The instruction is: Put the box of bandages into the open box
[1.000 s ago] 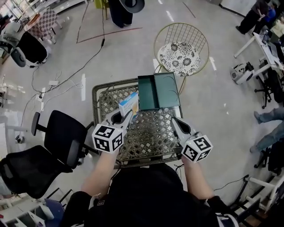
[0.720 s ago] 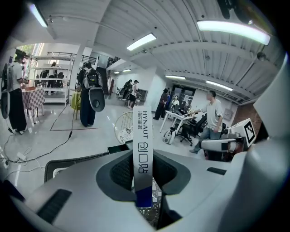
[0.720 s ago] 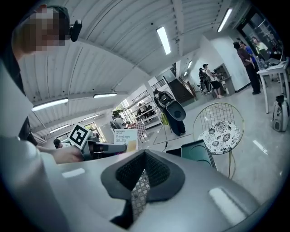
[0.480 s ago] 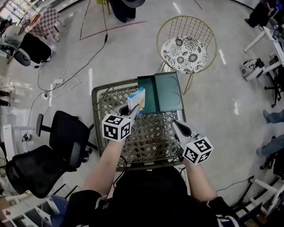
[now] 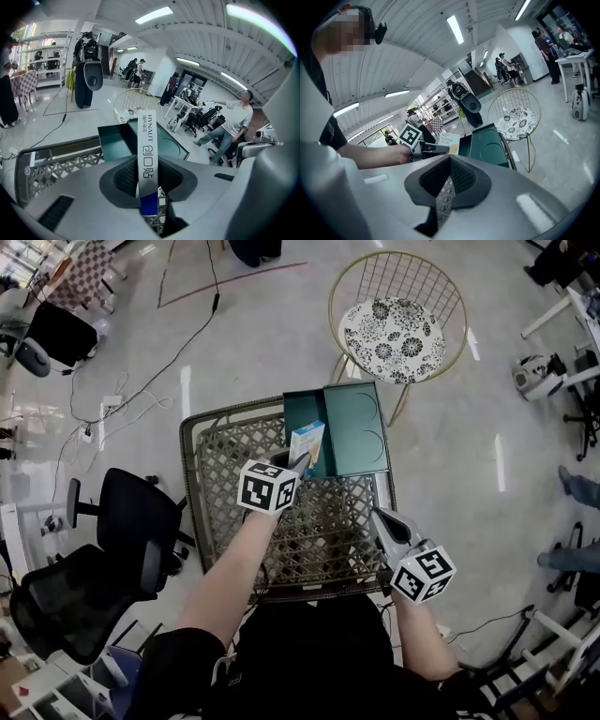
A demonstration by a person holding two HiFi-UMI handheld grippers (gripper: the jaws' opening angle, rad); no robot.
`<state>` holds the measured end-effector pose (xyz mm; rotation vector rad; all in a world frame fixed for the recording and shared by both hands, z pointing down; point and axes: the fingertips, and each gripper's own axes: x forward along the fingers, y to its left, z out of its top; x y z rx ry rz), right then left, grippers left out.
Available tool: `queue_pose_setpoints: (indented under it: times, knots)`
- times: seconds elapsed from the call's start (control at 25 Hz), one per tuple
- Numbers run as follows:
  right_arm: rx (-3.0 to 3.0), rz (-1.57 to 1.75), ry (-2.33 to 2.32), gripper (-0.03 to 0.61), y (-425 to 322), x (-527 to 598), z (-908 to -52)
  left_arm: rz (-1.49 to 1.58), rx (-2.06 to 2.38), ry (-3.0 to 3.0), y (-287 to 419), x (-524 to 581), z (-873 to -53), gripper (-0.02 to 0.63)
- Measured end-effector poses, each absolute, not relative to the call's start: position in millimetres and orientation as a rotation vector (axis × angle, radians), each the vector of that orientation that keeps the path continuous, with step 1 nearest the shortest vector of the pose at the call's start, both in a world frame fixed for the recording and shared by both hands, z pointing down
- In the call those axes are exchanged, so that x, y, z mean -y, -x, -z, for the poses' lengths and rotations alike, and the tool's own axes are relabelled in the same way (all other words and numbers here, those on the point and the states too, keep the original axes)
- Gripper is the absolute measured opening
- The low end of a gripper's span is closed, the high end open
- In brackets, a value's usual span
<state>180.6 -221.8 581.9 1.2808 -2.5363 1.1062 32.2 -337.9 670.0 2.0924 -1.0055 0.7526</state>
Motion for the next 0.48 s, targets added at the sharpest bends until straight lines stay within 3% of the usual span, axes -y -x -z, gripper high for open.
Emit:
queue_pose_setpoints:
  times: [0.48]
  knots:
    - [2.444, -1.139, -1.348, 0.011, -209, 206, -599, -0.909, 1.026, -2.003, -32, 351, -730, 0.096]
